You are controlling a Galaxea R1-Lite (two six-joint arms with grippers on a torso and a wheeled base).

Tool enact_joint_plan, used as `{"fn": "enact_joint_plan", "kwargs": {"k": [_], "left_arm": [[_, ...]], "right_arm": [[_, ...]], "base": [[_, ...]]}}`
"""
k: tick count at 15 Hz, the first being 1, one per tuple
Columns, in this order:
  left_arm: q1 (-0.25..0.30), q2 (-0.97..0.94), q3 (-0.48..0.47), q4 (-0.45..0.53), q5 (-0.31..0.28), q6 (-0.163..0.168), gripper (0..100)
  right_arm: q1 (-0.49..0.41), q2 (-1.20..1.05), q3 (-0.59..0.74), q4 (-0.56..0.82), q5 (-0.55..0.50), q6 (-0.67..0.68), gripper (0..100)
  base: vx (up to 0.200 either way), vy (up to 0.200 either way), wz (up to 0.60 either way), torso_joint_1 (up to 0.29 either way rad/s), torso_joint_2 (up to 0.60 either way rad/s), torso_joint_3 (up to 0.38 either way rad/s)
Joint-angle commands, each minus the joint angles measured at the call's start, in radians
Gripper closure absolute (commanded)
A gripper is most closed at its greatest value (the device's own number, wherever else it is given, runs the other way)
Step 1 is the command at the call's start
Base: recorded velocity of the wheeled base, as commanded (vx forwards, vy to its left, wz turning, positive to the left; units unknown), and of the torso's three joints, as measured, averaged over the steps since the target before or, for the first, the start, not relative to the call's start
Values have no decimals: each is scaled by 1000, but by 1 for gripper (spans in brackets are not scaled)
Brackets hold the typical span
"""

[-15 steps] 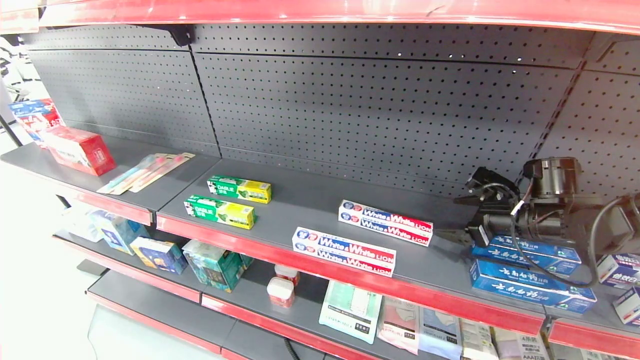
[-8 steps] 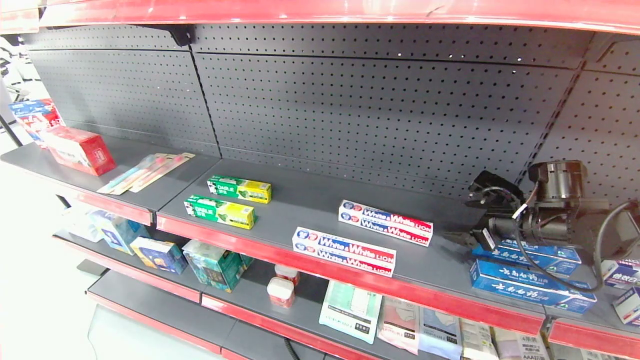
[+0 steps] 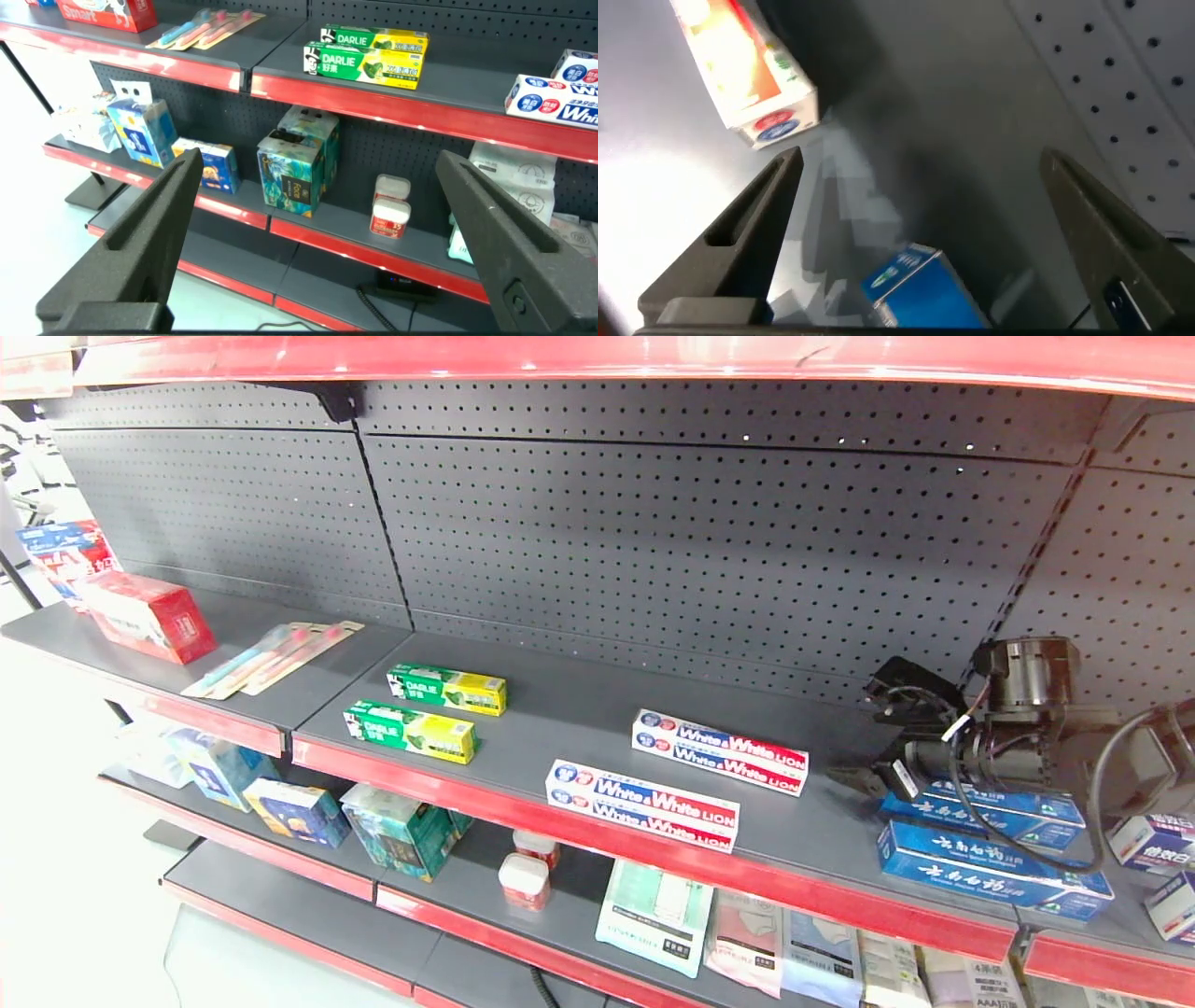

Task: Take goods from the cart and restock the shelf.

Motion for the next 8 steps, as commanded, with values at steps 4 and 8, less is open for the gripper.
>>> {"fn": "enact_joint_plan", "kwargs": {"k": [4,8], "left_arm": [[0,1,0,0,0,1,0],[0,1,0,0,0,-1,0]], "right_arm": [[7,33,-29,-1,-14,1,0],[25,51,-33,-30,-16,21,0]], "base": [[0,0,0,0,0,0],[0,0,0,0,0,0]]}}
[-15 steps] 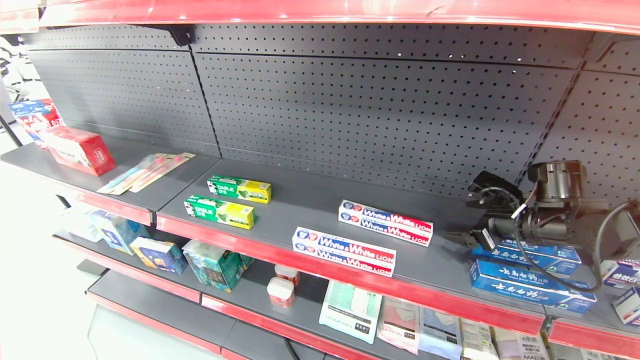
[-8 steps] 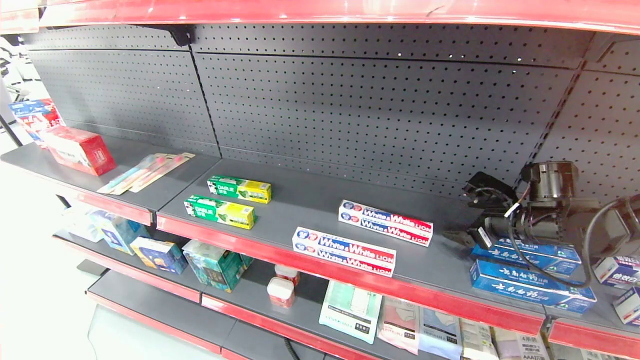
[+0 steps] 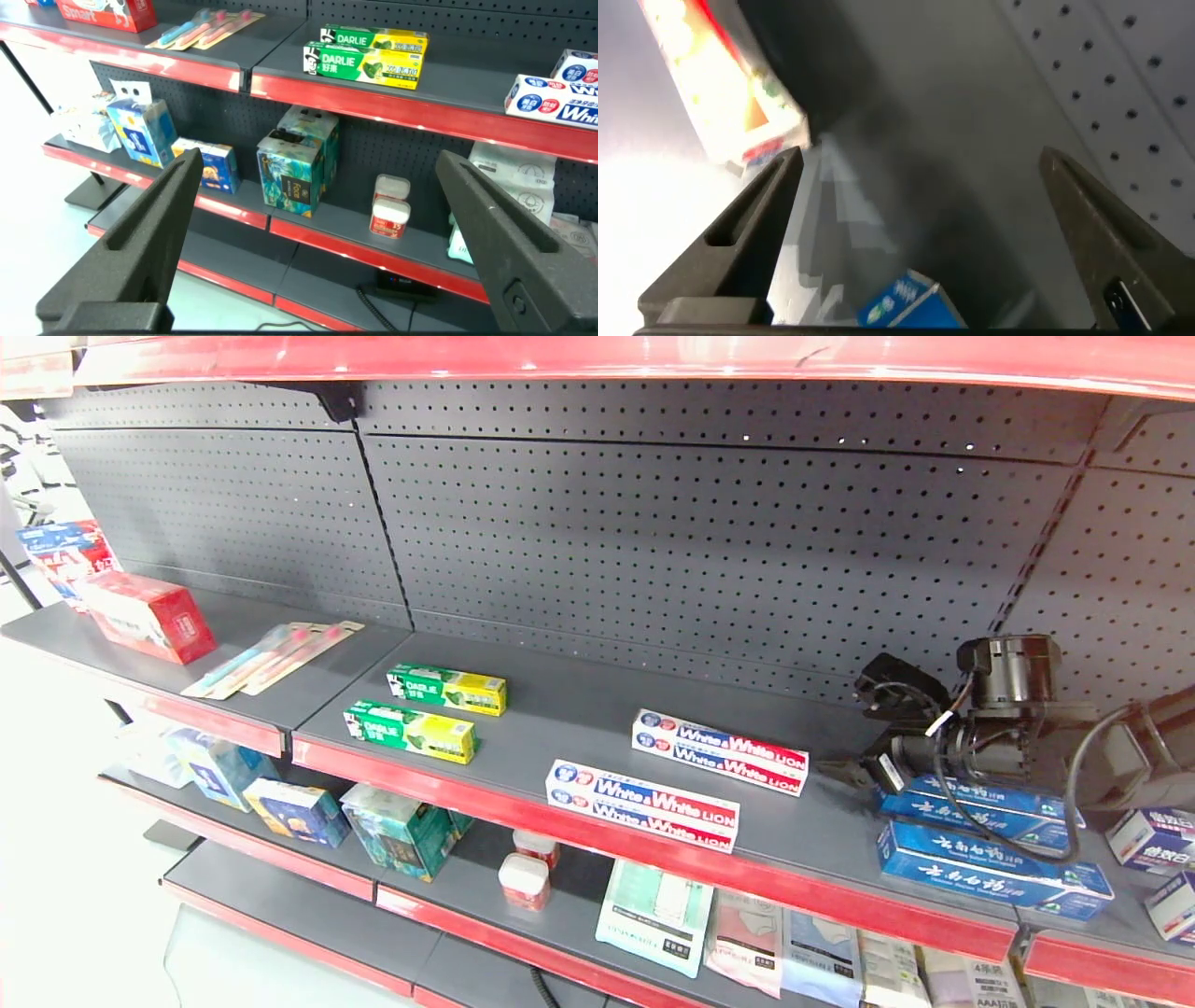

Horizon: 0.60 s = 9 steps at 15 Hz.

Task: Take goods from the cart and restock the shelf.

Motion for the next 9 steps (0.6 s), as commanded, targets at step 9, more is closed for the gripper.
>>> {"fn": "enact_joint_plan", "kwargs": {"k": [9], "left_arm": [[0,1,0,0,0,-1,0]], "right_arm": [[41,26,-14,-33,-25,40,0]], "base": [[0,0,0,0,0,0]]}}
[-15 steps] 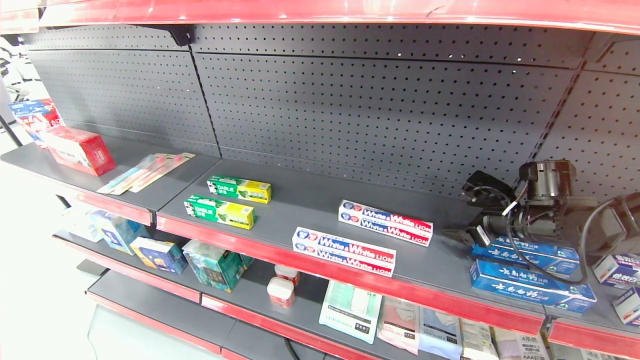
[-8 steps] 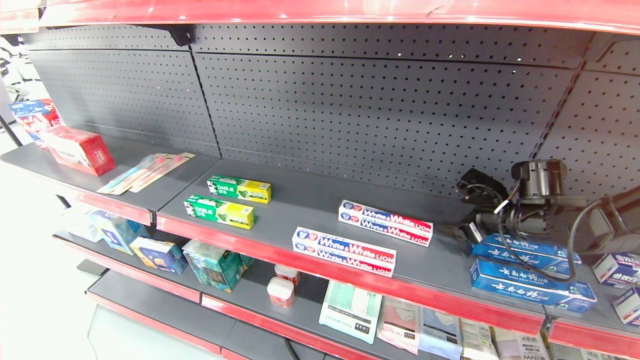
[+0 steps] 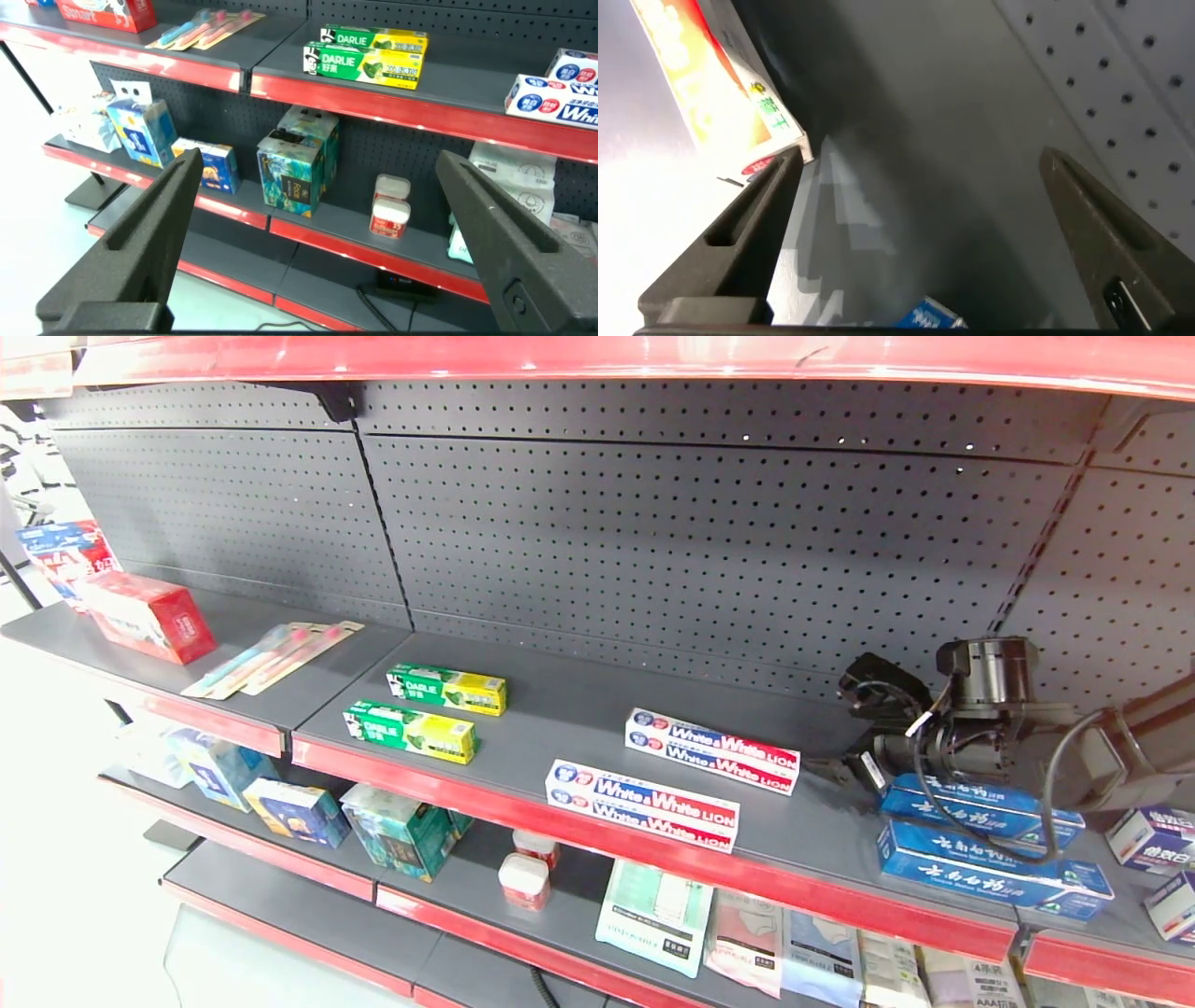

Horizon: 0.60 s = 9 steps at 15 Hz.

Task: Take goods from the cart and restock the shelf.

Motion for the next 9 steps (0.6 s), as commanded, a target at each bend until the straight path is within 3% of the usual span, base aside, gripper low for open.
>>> {"fn": "enact_joint_plan", "kwargs": {"k": [1,9], "left_arm": [[0,1,0,0,0,-1,0],[0,1,0,0,0,-1,0]], "right_arm": [[4,3,-6,-1,0,0,0],[33,19,-48,-1,0,26,0]], "base": [[0,0,0,0,0,0],[0,0,0,0,0,0]]}}
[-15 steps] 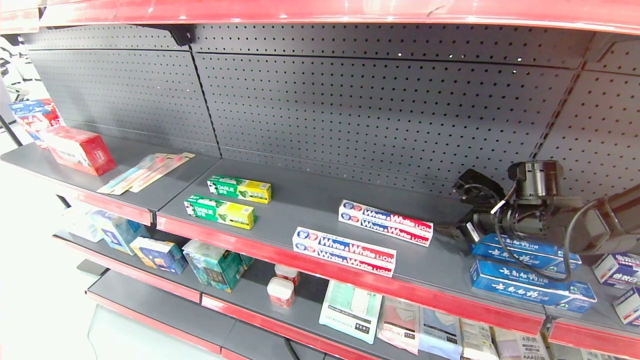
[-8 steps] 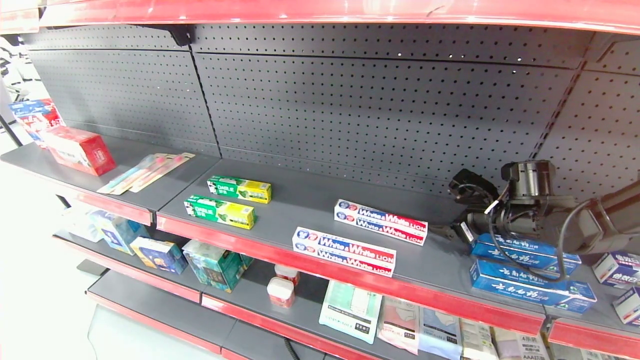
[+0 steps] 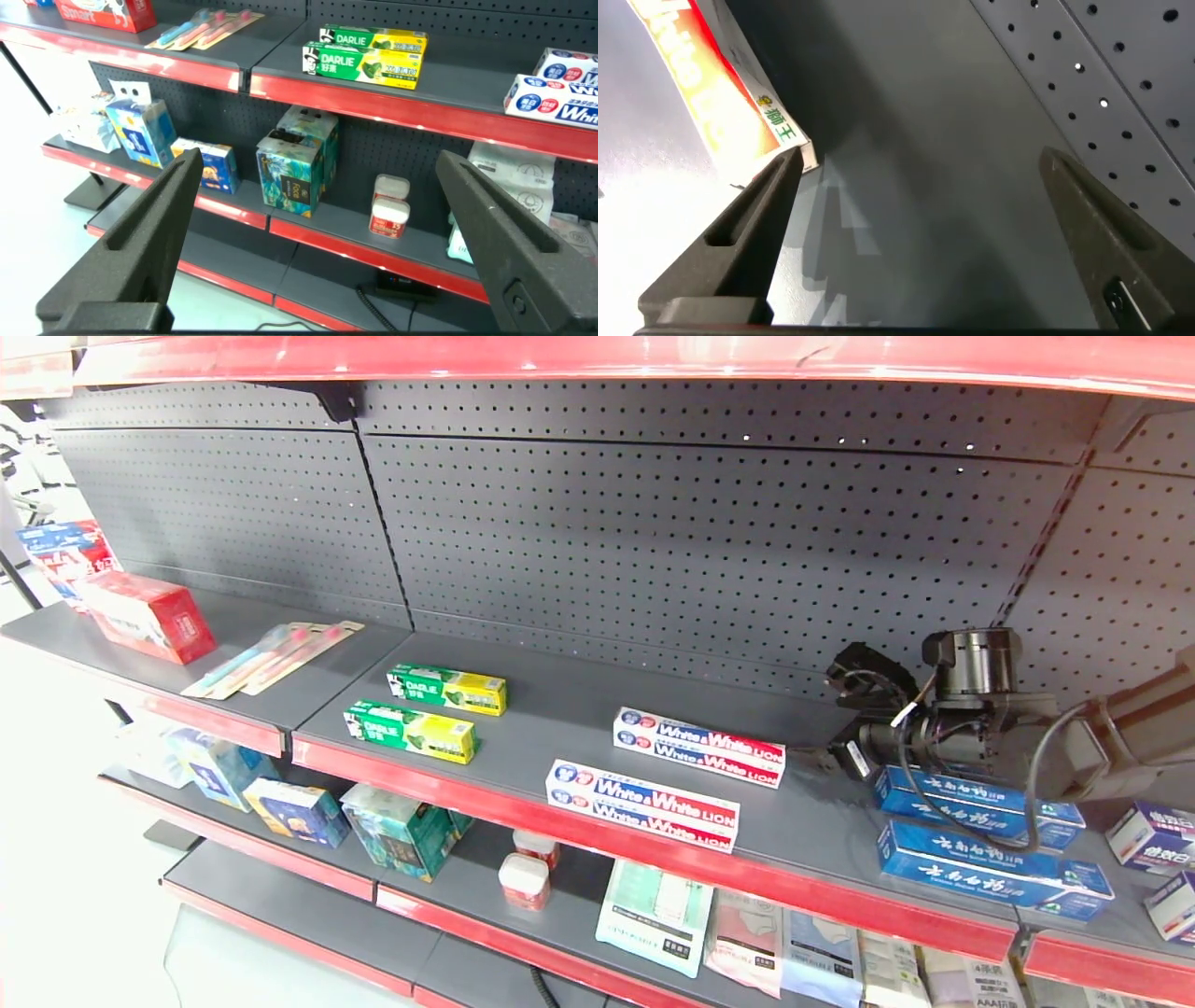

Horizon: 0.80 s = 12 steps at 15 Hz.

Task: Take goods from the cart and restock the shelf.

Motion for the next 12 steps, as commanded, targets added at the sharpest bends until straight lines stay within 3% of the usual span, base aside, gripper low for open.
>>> {"fn": "enact_joint_plan", "kwargs": {"k": [1,12], "left_arm": [[0,1,0,0,0,1,0],[0,1,0,0,0,-1,0]], "right_arm": [[4,7,-5,-1,0,0,0],[32,8,-22,-18,0,18,0]], "base": [[0,0,0,0,0,0],[0,0,0,0,0,0]]}}
